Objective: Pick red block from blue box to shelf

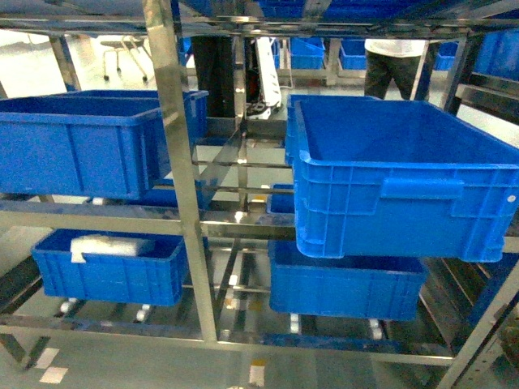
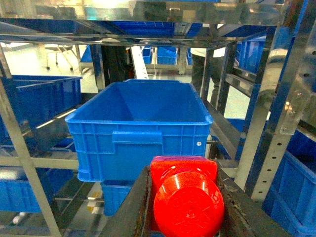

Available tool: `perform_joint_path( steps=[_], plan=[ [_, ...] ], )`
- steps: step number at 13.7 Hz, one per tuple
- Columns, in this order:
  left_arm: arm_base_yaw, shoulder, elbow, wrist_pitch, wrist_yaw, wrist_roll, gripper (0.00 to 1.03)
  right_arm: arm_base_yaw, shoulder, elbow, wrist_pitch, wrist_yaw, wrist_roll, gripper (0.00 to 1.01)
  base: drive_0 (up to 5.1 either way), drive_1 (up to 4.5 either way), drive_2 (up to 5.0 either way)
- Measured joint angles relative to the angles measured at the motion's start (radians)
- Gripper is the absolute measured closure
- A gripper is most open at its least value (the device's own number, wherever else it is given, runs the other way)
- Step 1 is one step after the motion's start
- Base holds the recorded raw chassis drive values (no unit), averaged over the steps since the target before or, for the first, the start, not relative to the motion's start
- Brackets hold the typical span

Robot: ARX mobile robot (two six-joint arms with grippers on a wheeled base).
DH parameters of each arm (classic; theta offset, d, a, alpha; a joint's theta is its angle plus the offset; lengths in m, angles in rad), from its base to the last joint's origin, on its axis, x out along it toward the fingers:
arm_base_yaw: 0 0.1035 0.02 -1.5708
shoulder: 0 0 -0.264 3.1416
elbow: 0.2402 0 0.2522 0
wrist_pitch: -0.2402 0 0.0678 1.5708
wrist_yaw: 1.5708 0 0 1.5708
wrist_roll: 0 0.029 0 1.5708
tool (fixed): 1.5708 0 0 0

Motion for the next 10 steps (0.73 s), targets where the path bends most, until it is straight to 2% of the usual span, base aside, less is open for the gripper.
perform_joint_path(
  steps=[9,10],
  plan=[
    [0.000,0.000,0.000,0.001,0.000,0.000,0.05,0.000,0.000,0.000,-0.003,0.000,0.000,0.74,0.0,4.30,-4.2],
    [0.000,0.000,0.000,-0.003,0.000,0.000,0.05,0.000,0.000,0.000,-0.005,0.000,0.000,0.74,0.0,0.00,0.0]
  ],
)
